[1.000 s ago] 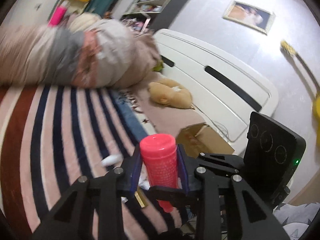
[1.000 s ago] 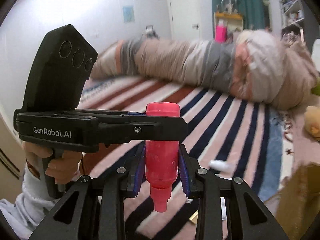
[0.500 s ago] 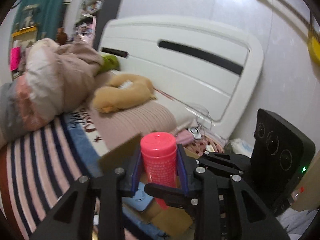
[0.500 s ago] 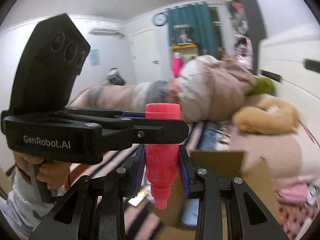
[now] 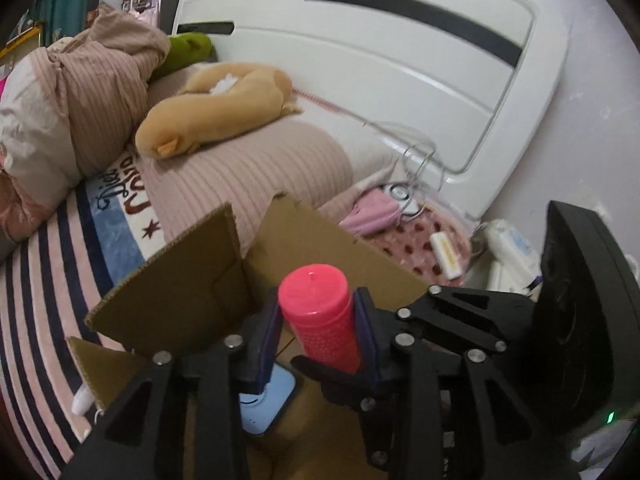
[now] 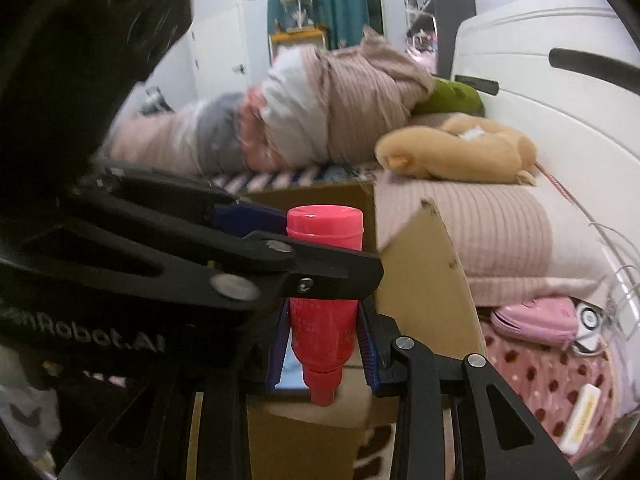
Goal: Organize rigid objects
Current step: 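Lower the pink tube into the box and open the right gripper, then grasp the gold case with the right gripper while the left grasps the white earbud case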
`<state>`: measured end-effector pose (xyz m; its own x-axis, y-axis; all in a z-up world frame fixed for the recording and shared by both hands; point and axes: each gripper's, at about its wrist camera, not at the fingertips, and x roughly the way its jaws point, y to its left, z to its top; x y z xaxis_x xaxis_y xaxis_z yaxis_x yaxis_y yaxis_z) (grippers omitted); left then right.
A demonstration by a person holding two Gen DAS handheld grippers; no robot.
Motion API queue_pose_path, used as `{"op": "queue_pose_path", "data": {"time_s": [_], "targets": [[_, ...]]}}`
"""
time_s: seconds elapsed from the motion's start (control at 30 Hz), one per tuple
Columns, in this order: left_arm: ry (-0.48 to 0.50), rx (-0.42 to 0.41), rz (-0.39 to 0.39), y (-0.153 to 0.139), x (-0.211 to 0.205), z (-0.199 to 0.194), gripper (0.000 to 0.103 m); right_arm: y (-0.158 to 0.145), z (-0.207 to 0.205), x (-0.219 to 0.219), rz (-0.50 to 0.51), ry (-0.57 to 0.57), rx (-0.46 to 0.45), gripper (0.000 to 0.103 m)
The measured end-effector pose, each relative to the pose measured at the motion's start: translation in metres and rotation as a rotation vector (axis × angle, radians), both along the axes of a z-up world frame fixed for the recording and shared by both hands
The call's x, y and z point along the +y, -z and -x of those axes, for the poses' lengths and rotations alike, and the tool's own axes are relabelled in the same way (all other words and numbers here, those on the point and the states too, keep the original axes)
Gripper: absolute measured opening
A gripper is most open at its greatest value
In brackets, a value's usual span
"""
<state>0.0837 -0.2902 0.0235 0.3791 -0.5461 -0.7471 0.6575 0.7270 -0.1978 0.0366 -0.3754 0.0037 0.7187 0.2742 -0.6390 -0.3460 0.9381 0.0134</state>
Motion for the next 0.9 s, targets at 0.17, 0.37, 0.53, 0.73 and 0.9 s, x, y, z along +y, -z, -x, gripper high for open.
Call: {"op": "queue_pose_path", "data": {"time_s": [0.17, 0.37, 0.53, 0.73, 0.9], "targets": [[-0.031, -0.009, -0.014, 0.001, 0.009, -0.001, 0.051, 0.011, 0.001, -0.003, 0.046, 0.042, 0.023, 0.030], [-0.107, -0.080, 0.009, -0.021, 0.048, 0.010, 0.058, 0.002, 0.002, 0.001, 0.061, 0.075, -0.002, 0.039], [-0.198, -0.120, 0.080, -0.037, 0.108, 0.024, 0.068, -0.014, 0.012, 0.020, 0.022, 0.033, -0.041, 0.039], [-0.405, -0.221, 0.035, -0.042, 0.200, 0.048, 0.073, -0.041, 0.028, 0.081, -0.064, -0.165, -0.076, 0.039], [-0.519, -0.234, 0.025, -0.016, 0.270, 0.061, 0.073, -0.038, 0.034, 0.146, -0.068, -0.302, -0.034, 0.039]]}}
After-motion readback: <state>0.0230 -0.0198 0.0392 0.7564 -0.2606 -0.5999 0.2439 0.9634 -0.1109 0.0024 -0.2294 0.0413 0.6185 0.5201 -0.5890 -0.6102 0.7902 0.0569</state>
